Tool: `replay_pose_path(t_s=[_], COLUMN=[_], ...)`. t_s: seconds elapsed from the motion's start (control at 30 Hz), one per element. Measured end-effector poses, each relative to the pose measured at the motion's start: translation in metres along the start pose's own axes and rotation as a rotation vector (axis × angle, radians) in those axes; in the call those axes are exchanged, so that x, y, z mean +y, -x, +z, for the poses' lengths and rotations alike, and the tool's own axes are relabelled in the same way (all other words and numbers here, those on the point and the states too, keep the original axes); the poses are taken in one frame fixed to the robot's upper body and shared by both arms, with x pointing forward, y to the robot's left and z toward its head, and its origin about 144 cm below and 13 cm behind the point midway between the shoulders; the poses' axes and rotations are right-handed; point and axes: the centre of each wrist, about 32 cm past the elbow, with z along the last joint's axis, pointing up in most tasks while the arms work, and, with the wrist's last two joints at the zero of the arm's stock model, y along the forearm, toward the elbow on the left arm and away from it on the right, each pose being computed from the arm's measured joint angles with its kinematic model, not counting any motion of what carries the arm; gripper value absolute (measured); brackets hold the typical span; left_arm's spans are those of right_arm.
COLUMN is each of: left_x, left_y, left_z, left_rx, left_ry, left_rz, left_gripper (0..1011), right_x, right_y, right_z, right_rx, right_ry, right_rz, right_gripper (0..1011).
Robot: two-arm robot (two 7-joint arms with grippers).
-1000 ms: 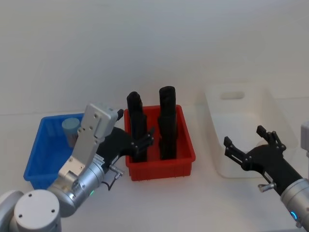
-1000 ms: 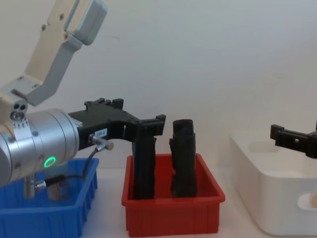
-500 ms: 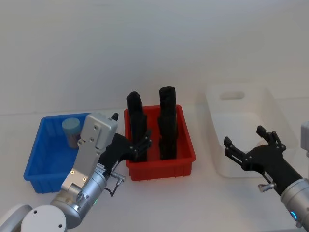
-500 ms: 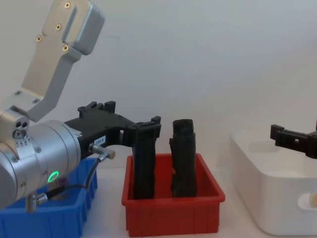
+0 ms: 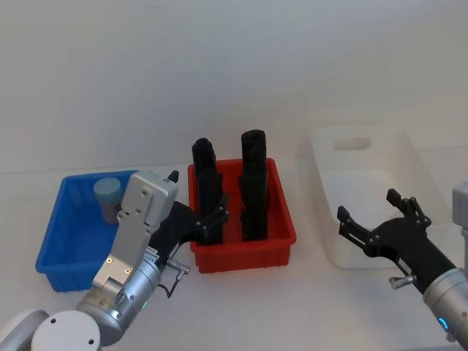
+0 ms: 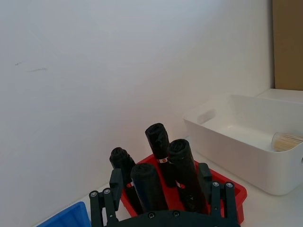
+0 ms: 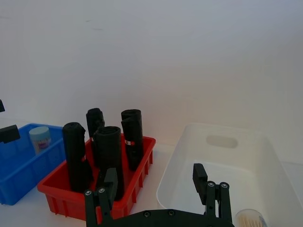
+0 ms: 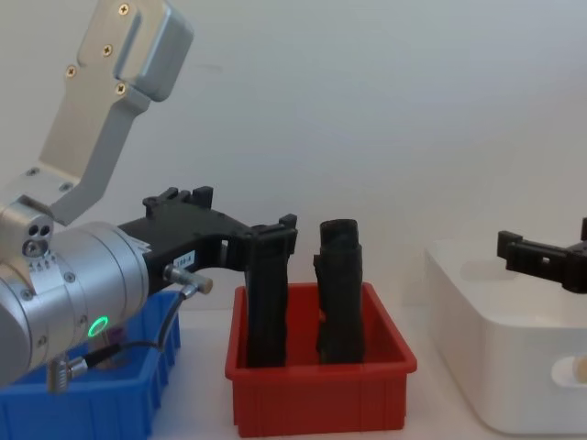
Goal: Pick the cotton swabs from the blue box and place them into the white box.
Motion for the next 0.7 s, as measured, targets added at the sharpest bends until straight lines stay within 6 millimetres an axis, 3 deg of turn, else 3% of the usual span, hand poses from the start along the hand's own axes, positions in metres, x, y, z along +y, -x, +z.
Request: replay_pose_path(t_s=[0.27, 0.7], left_x=[0.000, 0.000], left_y=[0.000, 0.000], left_z=[0.000, 0.000], left_rx=[0.000, 0.000], left_ry=[0.000, -0.001], left_rz=[0.000, 0.000], left_gripper=[1004, 1004], right_x=[0.010, 0.046], right_y=[-0.003, -0.007], right_z=[-0.002, -0.012], right_rx=[-0.017, -0.049], right_ry=[-0.001, 0.004], right_rz=[0.022, 0.100], right_gripper=[1002, 1002])
